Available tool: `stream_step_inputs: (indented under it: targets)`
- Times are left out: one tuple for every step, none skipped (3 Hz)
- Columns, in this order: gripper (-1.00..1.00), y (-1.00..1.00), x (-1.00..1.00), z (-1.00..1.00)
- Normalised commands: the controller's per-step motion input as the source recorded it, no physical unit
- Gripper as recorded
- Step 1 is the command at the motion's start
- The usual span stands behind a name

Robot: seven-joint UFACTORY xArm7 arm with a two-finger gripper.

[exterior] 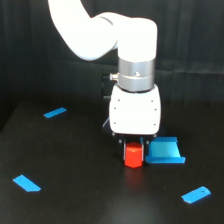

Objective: Pick up the red object from the table

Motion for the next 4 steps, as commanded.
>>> stream_step_inputs:
  targets:
    - [-1.0,-0.1,-0.38,1.0]
    - [-0.94,-0.12,-0.26,0.98]
    - [-1.0,-0.19,-0.11,0.98]
    - [-0.91,-0.05,-0.02,1.0]
